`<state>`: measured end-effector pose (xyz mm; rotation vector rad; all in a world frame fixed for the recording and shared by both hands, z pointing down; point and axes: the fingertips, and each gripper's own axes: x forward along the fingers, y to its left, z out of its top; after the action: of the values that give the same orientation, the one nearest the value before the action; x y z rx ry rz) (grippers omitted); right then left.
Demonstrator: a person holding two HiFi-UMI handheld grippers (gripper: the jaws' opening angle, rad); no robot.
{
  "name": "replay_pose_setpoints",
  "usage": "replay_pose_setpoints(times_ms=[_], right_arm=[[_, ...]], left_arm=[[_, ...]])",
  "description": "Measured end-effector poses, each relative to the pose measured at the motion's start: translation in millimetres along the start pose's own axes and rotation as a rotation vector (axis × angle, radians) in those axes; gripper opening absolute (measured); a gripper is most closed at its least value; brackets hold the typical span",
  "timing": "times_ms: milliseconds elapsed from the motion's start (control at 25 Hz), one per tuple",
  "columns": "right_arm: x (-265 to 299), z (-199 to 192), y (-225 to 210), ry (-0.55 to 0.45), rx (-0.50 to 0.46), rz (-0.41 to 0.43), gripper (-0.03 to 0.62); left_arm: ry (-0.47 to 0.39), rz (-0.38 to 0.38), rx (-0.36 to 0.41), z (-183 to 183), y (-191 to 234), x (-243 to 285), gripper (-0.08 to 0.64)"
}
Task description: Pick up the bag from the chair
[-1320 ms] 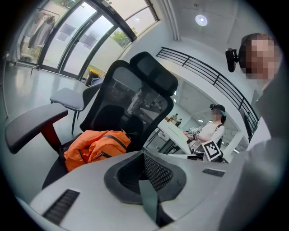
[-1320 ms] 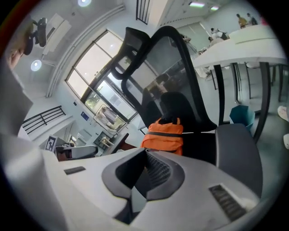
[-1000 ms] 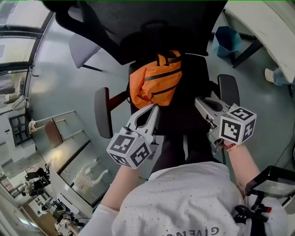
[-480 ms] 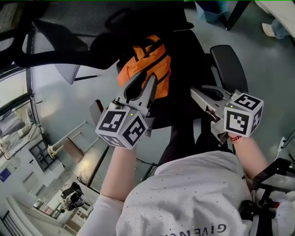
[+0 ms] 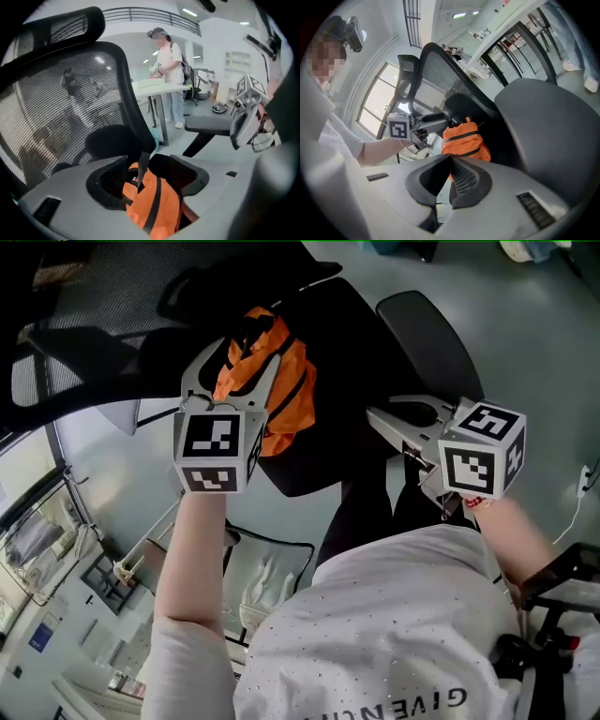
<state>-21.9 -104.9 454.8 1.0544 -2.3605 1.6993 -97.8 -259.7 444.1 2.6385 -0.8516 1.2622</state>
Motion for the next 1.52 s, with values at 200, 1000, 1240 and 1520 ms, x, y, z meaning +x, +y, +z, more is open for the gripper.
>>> replay_pose_setpoints(times_ms=[200,1000,1240,1520], right_arm=[[0.3,-5.7,-3.0,0.023,0.000,-0.012,0.005],[1.9,-11.5,-10.9,0.049,0.036,-0.030,0.005],[-0.1,-17.0,-12.0,0.060,0.051,-0.024,0.005],[0.4,-21.4,-15.2,0.081,0.054,-0.032,0.005]], left_arm=[[0.090,-0.014,0.091,-16.1,15.6,31.1,0.293],[0.154,0.028,0.191,-44.9,7.6,52.4,0.029],[0.148,-0.069,0.165,-49.4,-15.6,55.0,0.024],[0.177,-0.129,0.146,-59.7,-29.9,61.7,0.000]])
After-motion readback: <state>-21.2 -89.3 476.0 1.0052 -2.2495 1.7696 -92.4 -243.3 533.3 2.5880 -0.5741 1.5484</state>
